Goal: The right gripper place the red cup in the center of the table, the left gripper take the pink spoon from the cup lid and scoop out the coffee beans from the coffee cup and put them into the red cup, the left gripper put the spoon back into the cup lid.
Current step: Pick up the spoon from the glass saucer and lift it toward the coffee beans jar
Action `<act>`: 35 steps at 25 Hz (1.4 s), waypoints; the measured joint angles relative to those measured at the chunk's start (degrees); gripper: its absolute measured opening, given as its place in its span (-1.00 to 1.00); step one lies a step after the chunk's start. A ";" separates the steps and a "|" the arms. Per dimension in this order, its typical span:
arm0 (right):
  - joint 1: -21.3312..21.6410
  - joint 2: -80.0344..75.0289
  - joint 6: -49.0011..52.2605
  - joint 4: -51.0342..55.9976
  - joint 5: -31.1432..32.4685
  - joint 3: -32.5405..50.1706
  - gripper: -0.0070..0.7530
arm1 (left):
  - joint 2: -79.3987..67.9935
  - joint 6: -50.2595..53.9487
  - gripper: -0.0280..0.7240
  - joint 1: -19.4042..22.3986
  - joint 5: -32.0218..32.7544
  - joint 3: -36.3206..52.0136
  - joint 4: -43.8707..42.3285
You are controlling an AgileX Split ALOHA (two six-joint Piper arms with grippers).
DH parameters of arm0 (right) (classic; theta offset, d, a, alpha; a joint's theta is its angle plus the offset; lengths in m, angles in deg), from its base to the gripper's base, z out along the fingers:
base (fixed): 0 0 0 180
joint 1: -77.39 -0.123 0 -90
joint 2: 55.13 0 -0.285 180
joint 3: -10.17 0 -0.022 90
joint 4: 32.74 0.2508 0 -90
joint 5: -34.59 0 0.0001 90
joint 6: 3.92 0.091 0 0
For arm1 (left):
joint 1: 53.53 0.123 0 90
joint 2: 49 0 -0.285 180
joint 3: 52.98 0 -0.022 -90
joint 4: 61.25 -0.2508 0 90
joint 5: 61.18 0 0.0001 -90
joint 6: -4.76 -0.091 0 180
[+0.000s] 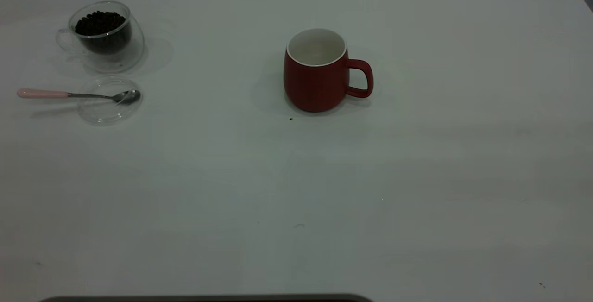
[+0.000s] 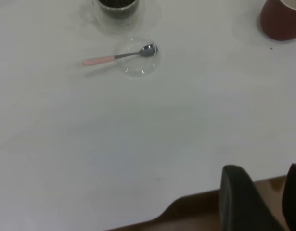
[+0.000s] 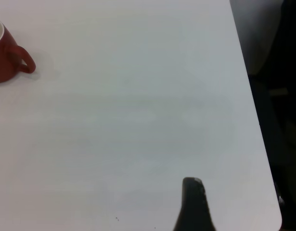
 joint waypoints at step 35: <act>0.00 0.00 0.02 0.00 0.00 0.00 0.57 | -67.76 -10.91 0.88 16.93 -8.78 -26.48 12.00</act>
